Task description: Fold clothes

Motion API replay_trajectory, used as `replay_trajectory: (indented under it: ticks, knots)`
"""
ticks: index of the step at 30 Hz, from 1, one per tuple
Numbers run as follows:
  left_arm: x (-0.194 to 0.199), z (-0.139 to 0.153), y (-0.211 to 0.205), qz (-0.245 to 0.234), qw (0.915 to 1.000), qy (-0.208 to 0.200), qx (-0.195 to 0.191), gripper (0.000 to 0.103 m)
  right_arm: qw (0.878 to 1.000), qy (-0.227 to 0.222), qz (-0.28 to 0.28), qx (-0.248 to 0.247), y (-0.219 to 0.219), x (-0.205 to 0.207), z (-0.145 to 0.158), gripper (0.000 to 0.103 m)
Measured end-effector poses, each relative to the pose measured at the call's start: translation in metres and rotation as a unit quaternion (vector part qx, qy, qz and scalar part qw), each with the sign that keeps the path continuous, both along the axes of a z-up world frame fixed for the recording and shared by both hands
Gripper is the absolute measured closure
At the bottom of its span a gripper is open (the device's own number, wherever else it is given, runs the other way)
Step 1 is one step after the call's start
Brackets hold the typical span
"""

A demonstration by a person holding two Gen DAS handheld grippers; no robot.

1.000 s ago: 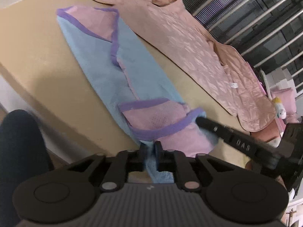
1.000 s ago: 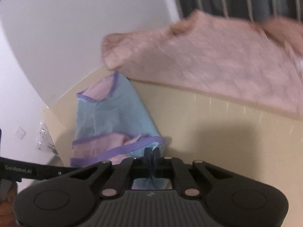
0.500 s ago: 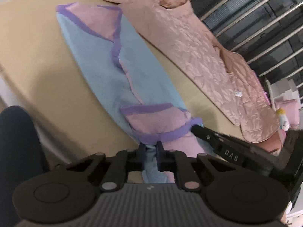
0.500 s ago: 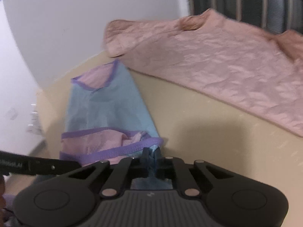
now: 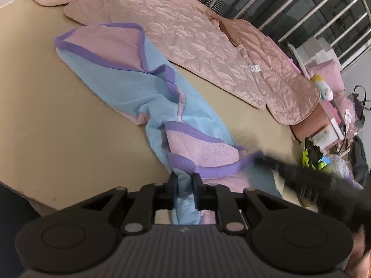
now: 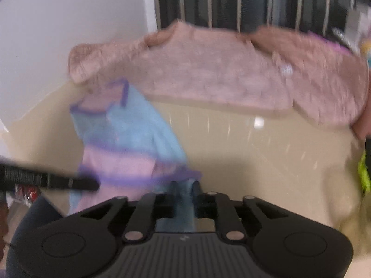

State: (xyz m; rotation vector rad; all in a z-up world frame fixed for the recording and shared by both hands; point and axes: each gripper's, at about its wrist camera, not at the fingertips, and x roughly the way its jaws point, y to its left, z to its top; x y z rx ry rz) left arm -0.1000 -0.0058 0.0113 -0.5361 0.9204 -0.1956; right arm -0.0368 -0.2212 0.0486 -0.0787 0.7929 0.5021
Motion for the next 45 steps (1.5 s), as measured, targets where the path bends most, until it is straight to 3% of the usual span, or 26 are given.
replay_trajectory:
  ticks: [2, 5, 10, 12, 14, 15, 16, 19, 22, 27, 32, 35, 37, 39, 43, 45]
  knots:
    - [-0.001, 0.000, -0.001, 0.001, 1.0000, -0.005, 0.004, 0.089, 0.999, -0.018, 0.031, 0.022, 0.010, 0.024, 0.014, 0.066]
    - [-0.003, 0.001, -0.007, 0.005, 0.9998, -0.011, 0.016, 0.091, 0.991, 0.010, 0.117, 0.071, 0.052, 0.096, 0.019, 0.067]
    - [-0.008, 0.001, -0.003, 0.020, 0.9998, -0.003, 0.005, 0.094, 0.981, 0.030, 0.191, 0.026, 0.141, 0.183, 0.013, 0.068]
    - [-0.009, 0.001, -0.002, 0.023, 0.9997, -0.001, 0.001, 0.094, 0.978, 0.040, 0.204, 0.002, 0.167, 0.201, 0.004, 0.076]
    - [-0.010, 0.001, -0.001, 0.023, 0.9997, -0.002, 0.002, 0.095, 0.974, 0.061, 0.214, -0.033, 0.186, 0.211, -0.010, 0.101]
    - [-0.011, 0.001, 0.000, 0.022, 0.9997, -0.002, 0.003, 0.095, 0.974, 0.062, 0.213, -0.042, 0.189, 0.211, -0.014, 0.101]
    - [-0.012, 0.001, 0.000, 0.021, 0.9998, -0.004, 0.005, 0.095, 0.974, 0.062, 0.210, -0.049, 0.190, 0.210, -0.017, 0.102]
    - [-0.017, 0.003, 0.002, 0.016, 0.9997, -0.012, 0.012, 0.096, 0.984, 0.017, 0.175, -0.006, 0.162, 0.204, -0.004, 0.102]
    - [-0.019, 0.005, 0.004, 0.007, 0.9990, -0.027, 0.035, 0.096, 0.995, -0.019, 0.092, 0.027, 0.115, 0.212, 0.012, 0.102]
    - [0.006, 0.006, 0.026, 0.009, 0.9981, -0.030, 0.054, 0.096, 1.000, -0.012, -0.008, 0.007, 0.055, 0.243, -0.001, 0.102]
    - [0.035, 0.010, 0.048, 0.007, 0.9966, -0.035, 0.074, 0.096, 0.997, -0.021, -0.072, -0.012, 0.036, 0.261, -0.009, 0.101]
    - [0.041, 0.013, 0.055, 0.003, 0.9975, -0.037, 0.060, 0.093, 0.996, -0.028, -0.088, -0.009, 0.028, 0.241, 0.001, 0.092]
    - [0.035, 0.018, 0.057, 0.006, 0.9965, -0.058, 0.059, 0.080, 0.997, -0.030, -0.075, 0.017, 0.021, 0.204, 0.014, 0.091]
    - [0.031, 0.019, 0.058, 0.003, 0.9957, -0.069, 0.062, 0.073, 0.997, -0.013, -0.053, 0.061, 0.015, 0.158, 0.022, 0.089]
    - [0.028, 0.016, 0.058, -0.013, 0.9968, -0.055, 0.057, 0.075, 0.993, 0.023, -0.014, 0.118, 0.000, 0.055, 0.012, 0.081]
    - [0.030, 0.012, 0.057, -0.017, 0.9972, -0.046, 0.056, 0.092, 0.991, 0.055, -0.011, 0.121, -0.002, 0.023, -0.002, 0.081]
